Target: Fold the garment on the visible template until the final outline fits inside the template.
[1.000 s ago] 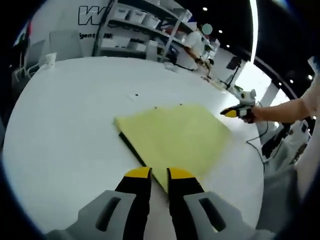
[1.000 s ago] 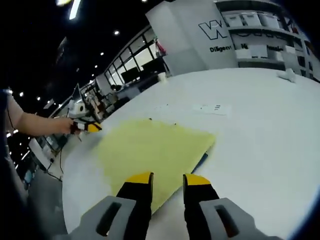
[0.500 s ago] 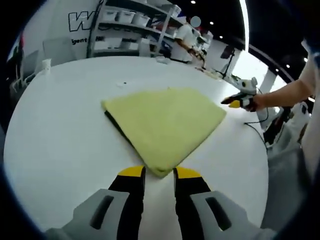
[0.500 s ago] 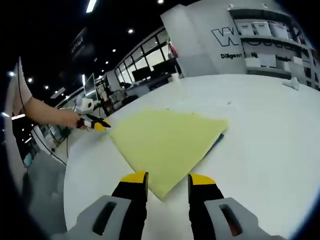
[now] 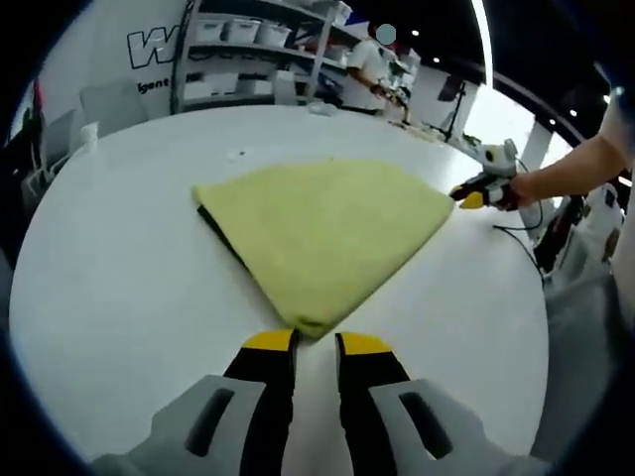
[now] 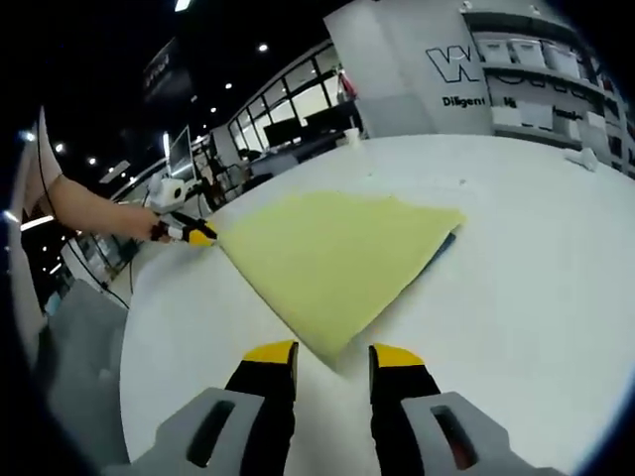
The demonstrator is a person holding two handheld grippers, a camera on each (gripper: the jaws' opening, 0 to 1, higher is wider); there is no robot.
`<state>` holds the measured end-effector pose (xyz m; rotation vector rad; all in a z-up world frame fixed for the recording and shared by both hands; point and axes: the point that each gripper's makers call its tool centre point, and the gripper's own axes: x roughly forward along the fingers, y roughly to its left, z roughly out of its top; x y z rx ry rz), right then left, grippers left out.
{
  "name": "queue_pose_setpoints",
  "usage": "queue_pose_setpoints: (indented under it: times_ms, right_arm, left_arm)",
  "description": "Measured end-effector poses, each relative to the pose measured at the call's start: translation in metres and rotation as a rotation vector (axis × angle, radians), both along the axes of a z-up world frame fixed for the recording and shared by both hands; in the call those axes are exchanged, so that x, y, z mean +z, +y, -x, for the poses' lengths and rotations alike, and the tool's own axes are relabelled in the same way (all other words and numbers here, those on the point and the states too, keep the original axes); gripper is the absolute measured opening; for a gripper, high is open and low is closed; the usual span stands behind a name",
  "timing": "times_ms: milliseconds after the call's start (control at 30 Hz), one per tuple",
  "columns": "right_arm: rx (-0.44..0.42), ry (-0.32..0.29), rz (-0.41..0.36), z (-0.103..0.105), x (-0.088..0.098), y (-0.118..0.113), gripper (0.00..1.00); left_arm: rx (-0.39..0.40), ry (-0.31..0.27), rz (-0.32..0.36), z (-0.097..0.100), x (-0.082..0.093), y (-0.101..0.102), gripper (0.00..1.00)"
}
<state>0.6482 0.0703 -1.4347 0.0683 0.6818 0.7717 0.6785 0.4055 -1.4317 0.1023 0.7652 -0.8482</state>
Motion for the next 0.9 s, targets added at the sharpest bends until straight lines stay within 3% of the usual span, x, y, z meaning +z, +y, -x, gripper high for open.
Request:
queue_pose_setpoints:
  times_ms: [267, 400, 900]
  right_arm:
    - [0.025, -0.013, 0.023, 0.0018, -0.0048, 0.0035, 0.18]
    - [0.039, -0.019, 0.040, 0.0023, -0.0054, 0.0055, 0.14]
    - [0.102, -0.038, 0.076, 0.0068, -0.0069, 0.0089, 0.05]
  left_arm:
    - [0.052, 0.022, 0.034, -0.0060, -0.0023, -0.0027, 0.09]
    - [0.066, 0.024, 0.028, -0.0079, -0.0031, -0.0019, 0.03]
    - [0.033, 0.003, 0.032, -0.0059, 0.0026, -0.0001, 0.02]
